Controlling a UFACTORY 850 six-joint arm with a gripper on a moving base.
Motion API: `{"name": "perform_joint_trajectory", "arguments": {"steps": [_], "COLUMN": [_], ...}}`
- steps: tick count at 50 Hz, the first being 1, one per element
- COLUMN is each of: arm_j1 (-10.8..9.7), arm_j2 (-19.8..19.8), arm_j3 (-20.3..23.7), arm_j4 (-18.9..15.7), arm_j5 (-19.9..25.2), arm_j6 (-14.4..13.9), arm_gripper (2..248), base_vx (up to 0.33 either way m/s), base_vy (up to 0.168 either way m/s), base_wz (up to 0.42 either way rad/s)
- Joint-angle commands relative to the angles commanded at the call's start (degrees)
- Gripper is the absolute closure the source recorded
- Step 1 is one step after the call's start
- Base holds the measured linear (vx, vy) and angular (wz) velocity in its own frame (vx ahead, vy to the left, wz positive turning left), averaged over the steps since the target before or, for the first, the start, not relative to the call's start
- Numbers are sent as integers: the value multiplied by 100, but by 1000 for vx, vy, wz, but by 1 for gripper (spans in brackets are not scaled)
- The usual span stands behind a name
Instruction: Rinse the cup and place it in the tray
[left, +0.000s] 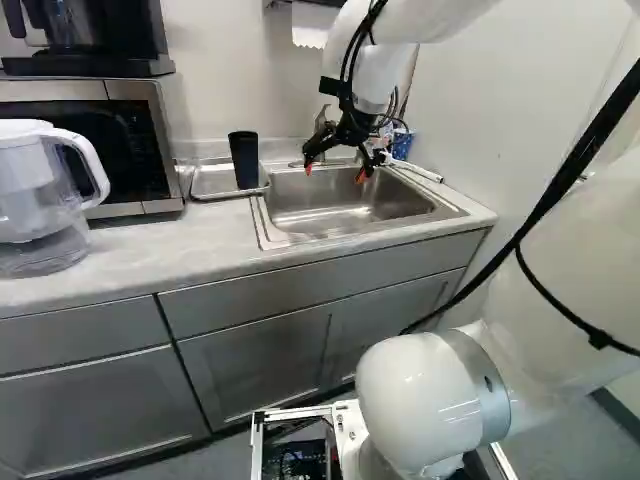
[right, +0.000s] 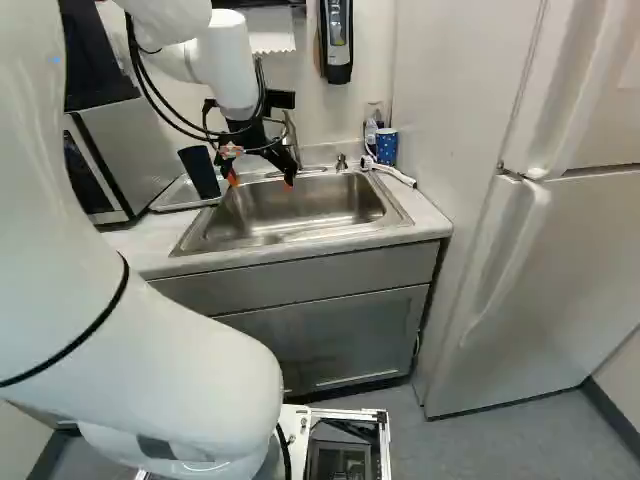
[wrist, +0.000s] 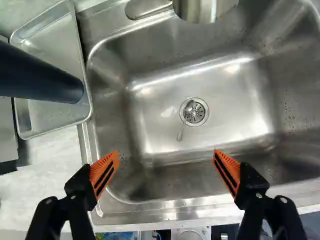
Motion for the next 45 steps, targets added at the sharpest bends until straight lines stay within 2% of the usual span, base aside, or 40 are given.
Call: {"name": "perform_joint_trajectory", "arguments": {"steps": [23, 45], "arm_j1": [0, 0], "arm_j2": [0, 0], "arm_j3": [0, 0], "arm_j4": [0, 0], "arm_j5": [0, 0], "arm_j6": [0, 0], "arm_gripper": [3, 3], "base_vx": [-6, -74], "base_vy": [0, -16], "base_wz": [1, 13]}}
